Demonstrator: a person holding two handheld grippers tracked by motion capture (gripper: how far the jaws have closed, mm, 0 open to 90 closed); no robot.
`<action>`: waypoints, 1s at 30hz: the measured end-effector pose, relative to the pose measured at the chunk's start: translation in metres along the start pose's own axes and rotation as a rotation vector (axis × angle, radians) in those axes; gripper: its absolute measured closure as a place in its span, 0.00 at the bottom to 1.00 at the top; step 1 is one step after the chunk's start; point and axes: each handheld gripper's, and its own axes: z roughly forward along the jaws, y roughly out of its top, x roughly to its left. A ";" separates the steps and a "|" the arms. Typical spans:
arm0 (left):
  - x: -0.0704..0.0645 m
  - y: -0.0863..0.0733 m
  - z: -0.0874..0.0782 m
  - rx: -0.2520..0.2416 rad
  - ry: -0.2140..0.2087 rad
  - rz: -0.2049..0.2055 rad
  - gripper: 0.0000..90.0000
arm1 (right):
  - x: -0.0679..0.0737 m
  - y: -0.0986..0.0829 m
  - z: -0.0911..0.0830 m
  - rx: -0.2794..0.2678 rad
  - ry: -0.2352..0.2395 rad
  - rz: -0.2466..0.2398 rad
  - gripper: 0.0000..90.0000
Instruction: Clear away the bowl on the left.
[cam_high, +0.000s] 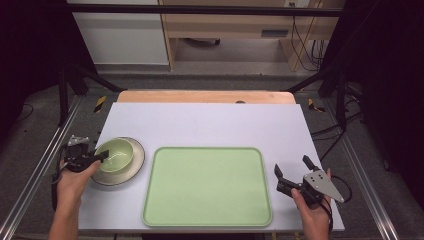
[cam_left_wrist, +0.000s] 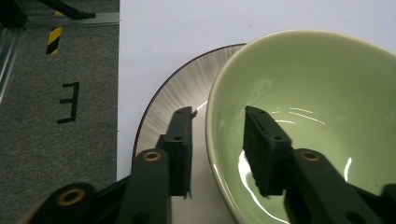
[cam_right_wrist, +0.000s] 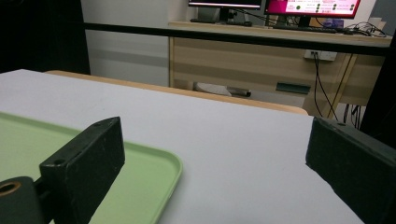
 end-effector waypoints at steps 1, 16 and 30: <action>0.000 0.000 0.000 -0.002 0.001 -0.004 0.73 | 0.000 0.000 0.000 -0.001 0.001 0.000 0.05; 0.005 -0.003 0.001 0.008 -0.038 -0.086 0.91 | -0.001 0.000 0.000 0.001 -0.004 0.003 0.05; 0.002 0.002 -0.010 -0.037 -0.062 -0.128 0.91 | -0.002 0.000 0.000 -0.005 -0.002 0.002 0.05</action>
